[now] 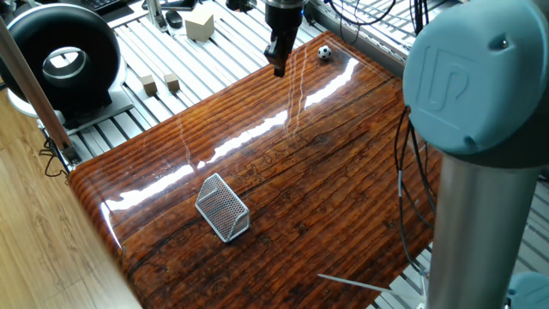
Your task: Push the soccer ball into the goal
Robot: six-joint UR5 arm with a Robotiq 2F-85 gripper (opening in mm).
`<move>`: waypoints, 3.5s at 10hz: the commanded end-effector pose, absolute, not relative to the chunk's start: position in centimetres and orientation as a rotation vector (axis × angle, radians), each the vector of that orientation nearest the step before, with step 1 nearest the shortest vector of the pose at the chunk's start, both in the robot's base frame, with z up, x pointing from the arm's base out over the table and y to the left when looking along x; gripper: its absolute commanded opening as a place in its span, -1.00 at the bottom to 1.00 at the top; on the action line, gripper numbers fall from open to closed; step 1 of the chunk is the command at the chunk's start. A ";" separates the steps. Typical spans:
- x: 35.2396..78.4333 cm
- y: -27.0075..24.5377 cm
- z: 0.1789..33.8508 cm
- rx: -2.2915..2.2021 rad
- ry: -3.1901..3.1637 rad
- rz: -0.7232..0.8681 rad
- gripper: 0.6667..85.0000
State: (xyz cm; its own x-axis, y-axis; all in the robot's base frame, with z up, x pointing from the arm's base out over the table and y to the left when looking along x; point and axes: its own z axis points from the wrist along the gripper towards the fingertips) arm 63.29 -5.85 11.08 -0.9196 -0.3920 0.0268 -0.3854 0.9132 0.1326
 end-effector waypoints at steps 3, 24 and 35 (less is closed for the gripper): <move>68.4 -12.8 10.4 0.633 -3.029 -0.066 -0.99; 73.2 -31.7 4.5 0.913 -3.025 0.429 -0.99; 72.5 -31.2 2.1 0.822 -3.039 0.347 -0.99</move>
